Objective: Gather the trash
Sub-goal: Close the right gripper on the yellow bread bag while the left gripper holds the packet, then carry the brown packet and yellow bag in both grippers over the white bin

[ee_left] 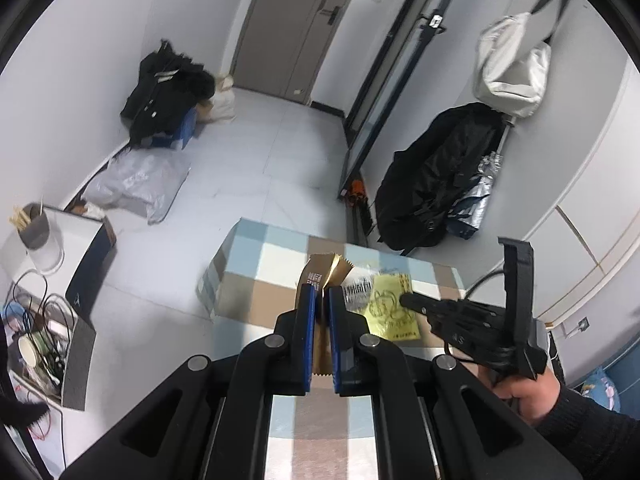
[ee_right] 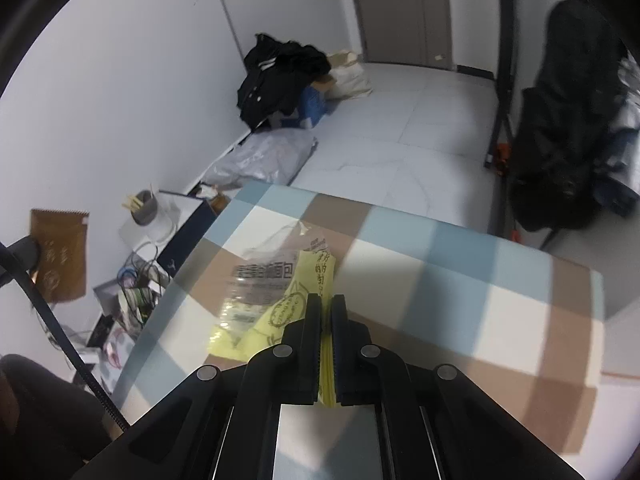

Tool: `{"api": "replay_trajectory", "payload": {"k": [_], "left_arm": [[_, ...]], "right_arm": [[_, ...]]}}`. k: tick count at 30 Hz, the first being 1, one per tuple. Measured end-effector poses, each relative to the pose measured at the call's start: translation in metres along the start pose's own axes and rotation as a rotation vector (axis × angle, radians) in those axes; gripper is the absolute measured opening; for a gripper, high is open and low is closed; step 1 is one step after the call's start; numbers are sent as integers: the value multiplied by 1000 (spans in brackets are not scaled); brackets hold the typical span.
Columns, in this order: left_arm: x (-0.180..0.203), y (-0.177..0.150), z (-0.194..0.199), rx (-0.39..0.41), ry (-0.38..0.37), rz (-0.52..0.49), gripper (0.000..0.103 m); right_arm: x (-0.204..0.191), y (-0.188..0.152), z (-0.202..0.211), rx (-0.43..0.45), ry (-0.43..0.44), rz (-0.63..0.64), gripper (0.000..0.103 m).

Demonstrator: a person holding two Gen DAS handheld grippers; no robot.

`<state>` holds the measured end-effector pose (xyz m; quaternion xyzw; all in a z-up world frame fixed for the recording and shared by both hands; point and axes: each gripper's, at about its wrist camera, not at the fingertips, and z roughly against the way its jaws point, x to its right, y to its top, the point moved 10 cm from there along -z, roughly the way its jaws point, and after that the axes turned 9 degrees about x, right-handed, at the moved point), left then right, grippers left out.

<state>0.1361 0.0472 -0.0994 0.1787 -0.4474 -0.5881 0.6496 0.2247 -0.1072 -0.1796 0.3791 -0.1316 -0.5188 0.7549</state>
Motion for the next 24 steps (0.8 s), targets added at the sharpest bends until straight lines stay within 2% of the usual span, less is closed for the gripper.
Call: {"api": "replay_trajectory", "payload": {"k": [5, 12, 20, 24], "left_arm": [[20, 0, 5, 18, 1, -33, 3], [54, 0, 5, 27, -9, -79, 3], [119, -1, 1, 24, -68, -160, 3], [161, -2, -1, 13, -117, -182, 3]], "right_arm": [[15, -9, 33, 24, -11, -33, 4], [49, -3, 97, 119, -21, -126, 3], [97, 7, 203, 274, -62, -202, 3], [122, 5, 248, 324, -98, -218, 3]]}}
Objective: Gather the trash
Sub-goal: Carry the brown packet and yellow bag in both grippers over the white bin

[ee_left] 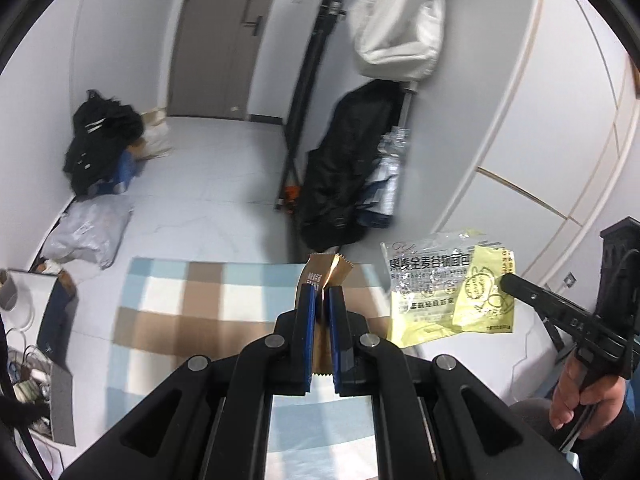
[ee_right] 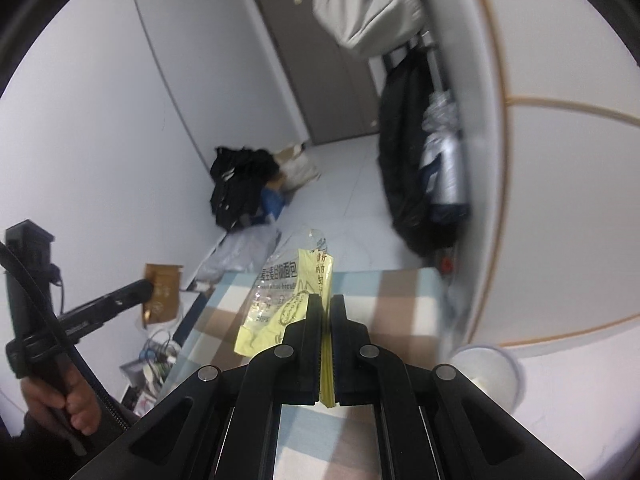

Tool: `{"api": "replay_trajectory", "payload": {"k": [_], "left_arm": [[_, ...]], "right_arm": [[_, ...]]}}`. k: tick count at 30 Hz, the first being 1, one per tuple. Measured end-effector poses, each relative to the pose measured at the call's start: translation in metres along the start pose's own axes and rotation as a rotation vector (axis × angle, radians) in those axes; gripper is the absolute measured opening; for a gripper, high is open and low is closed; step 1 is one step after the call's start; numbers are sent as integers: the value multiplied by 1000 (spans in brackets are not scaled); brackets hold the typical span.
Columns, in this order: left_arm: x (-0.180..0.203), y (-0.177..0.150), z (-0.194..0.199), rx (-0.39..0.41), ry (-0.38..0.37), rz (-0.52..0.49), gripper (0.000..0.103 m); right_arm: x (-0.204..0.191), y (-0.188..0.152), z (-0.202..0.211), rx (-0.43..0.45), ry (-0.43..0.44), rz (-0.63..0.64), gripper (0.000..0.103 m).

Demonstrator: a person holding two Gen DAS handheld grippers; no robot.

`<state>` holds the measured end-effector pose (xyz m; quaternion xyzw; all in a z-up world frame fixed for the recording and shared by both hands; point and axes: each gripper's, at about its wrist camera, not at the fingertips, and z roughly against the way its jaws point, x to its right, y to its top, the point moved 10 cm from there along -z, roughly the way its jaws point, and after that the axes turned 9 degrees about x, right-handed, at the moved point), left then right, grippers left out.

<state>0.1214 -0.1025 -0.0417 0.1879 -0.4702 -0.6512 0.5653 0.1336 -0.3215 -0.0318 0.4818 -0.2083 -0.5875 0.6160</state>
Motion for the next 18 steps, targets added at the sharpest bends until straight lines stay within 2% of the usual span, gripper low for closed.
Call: {"api": "replay_trajectory", "payload": {"k": [4, 8, 14, 18], "left_arm": [[40, 1, -13, -17, -43, -46, 3], [76, -7, -32, -54, -84, -85, 3], [127, -28, -69, -147, -154, -123, 3], [156, -48, -100, -217, -185, -157, 3]], "right_arm": [[38, 14, 36, 56, -63, -26, 3], [91, 15, 67, 94, -179, -38, 3], [173, -7, 87, 77, -313, -111, 3], [207, -29, 87, 55, -363, -141, 3]]}}
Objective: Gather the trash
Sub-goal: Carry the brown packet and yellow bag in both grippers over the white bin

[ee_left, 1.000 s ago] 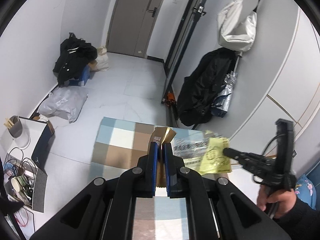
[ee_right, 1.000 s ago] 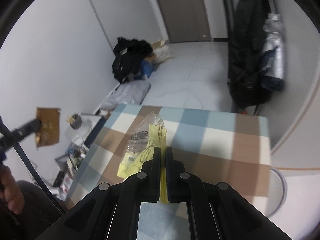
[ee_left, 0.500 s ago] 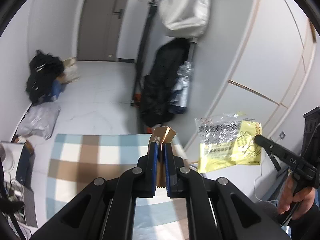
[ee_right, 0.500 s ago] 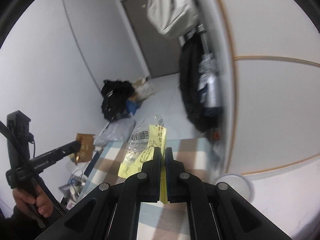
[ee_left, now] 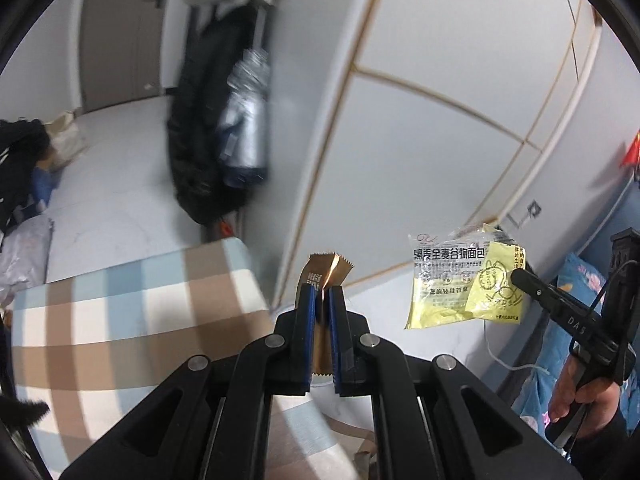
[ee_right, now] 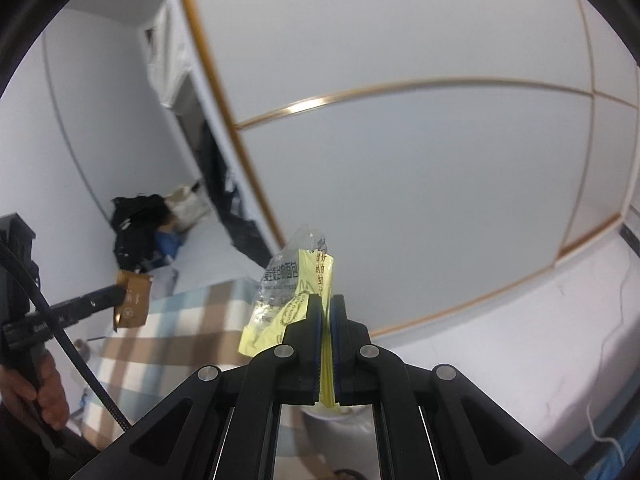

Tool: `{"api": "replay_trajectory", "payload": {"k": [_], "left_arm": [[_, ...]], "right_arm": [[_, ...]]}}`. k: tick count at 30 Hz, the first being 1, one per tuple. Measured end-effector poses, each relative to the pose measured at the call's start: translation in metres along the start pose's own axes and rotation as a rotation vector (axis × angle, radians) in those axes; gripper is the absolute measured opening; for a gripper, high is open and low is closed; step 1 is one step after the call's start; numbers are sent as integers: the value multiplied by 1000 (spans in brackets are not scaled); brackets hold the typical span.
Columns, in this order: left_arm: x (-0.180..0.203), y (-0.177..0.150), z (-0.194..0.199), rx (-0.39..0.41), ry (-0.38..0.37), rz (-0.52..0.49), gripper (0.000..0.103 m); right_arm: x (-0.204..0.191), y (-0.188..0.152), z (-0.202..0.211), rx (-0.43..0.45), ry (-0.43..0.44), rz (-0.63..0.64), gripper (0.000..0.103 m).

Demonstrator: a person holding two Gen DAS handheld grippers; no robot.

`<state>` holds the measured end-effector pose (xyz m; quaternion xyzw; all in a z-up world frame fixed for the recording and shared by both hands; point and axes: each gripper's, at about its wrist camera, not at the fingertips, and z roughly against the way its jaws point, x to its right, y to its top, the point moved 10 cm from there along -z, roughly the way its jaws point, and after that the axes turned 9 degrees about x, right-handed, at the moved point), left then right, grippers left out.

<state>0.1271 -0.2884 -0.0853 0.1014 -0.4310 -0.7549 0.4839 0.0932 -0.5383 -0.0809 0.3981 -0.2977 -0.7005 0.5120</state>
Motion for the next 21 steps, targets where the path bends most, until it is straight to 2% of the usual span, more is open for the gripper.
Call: {"api": "replay_trajectory", "payload": {"k": [5, 12, 21], "left_arm": [[22, -16, -48, -98, -29, -23, 3], [41, -52, -109, -272, -24, -91, 3], [44, -82, -165, -446, -16, -83, 3]], "right_arm": [[31, -27, -29, -53, -42, -30, 3], [69, -75, -78, -156, -83, -130, 3], [74, -129, -140, -288, -82, -178, 3]]}}
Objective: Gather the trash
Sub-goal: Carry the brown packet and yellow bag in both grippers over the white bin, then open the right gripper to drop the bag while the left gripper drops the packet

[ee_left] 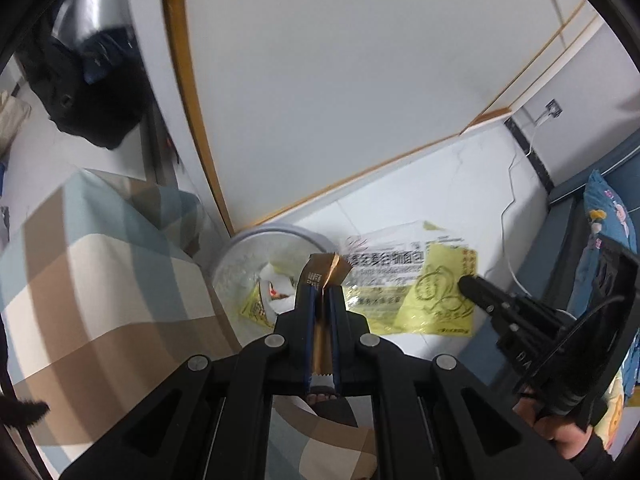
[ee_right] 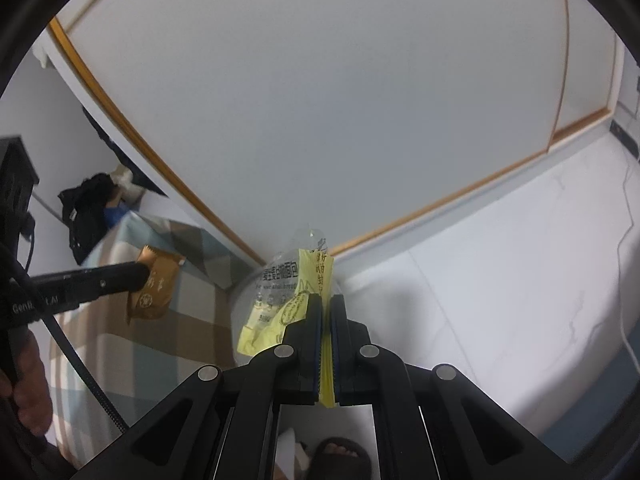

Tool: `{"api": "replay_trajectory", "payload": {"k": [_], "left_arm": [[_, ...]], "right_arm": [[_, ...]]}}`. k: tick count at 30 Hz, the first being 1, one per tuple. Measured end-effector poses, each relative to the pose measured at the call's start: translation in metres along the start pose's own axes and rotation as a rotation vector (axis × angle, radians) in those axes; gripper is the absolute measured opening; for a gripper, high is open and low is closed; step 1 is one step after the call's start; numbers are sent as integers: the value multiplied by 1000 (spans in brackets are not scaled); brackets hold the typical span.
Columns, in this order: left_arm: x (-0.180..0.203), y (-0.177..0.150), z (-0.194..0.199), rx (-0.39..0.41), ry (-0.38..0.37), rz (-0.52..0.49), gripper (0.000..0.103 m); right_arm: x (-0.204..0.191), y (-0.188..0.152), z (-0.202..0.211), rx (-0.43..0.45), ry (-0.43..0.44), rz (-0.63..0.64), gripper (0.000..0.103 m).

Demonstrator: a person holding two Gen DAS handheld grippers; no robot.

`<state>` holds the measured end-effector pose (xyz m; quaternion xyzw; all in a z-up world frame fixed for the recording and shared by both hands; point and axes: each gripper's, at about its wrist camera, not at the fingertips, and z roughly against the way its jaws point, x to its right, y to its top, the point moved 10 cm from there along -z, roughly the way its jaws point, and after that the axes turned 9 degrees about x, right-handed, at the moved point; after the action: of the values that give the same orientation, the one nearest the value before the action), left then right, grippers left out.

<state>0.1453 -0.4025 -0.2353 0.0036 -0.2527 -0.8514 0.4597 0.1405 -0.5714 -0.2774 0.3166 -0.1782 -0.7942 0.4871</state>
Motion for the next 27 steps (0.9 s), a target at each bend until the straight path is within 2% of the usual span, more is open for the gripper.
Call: {"api": "replay_trajectory", "payload": {"k": [9, 16, 21, 24, 27], "left_arm": [[-7, -5, -33, -113, 51, 5, 3], [-1, -5, -44, -150, 58, 9, 3], [-9, -7, -48, -168, 59, 29, 3], [-11, -9, -52, -189, 58, 44, 4], [-13, -13, -53, -201, 56, 56, 4]], "right_arm": [[5, -39, -62, -156, 30, -69, 7], [-15, -58, -96, -246, 77, -79, 10], [-16, -60, -100, -240, 127, -127, 34], [-10, -61, -96, -231, 134, -152, 41], [-4, -61, -91, -215, 125, -157, 43]]}}
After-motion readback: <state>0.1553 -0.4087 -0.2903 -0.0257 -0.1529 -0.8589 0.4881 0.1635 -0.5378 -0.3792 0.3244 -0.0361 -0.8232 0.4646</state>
